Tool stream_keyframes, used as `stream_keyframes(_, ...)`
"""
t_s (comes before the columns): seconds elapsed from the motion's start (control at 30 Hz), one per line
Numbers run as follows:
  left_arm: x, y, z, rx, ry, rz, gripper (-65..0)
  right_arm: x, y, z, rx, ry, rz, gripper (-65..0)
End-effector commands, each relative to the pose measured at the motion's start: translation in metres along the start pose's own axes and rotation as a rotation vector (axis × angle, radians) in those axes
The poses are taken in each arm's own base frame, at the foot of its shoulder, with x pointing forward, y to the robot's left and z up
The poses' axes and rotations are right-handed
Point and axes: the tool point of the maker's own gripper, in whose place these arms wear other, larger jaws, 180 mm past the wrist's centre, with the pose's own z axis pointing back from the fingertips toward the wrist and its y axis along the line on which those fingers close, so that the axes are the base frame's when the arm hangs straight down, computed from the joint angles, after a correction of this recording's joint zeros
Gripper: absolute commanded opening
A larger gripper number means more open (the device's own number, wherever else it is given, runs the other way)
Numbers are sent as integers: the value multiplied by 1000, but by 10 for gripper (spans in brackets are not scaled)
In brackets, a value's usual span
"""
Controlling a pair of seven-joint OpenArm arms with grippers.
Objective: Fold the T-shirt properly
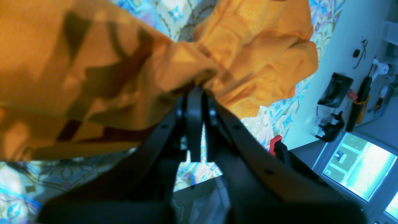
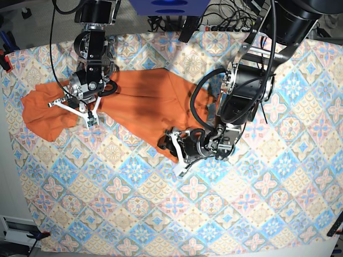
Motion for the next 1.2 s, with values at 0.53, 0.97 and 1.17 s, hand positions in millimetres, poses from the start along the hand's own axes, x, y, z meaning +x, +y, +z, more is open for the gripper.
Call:
stream_keyframes(0.53,-98,-11,-2,-8,218,-58,-602,7,-11,3,-33,-22,-12,-650)
stream_keyframes(0.97,-12,1,102,80,-109,-207,-604,43,-22,-3,-35,-60,-36,-650)
stream_keyframes(1.17,-16,7,115,78,-95,-194,-604,55,-23,-8,-27,-69,-37,-650)
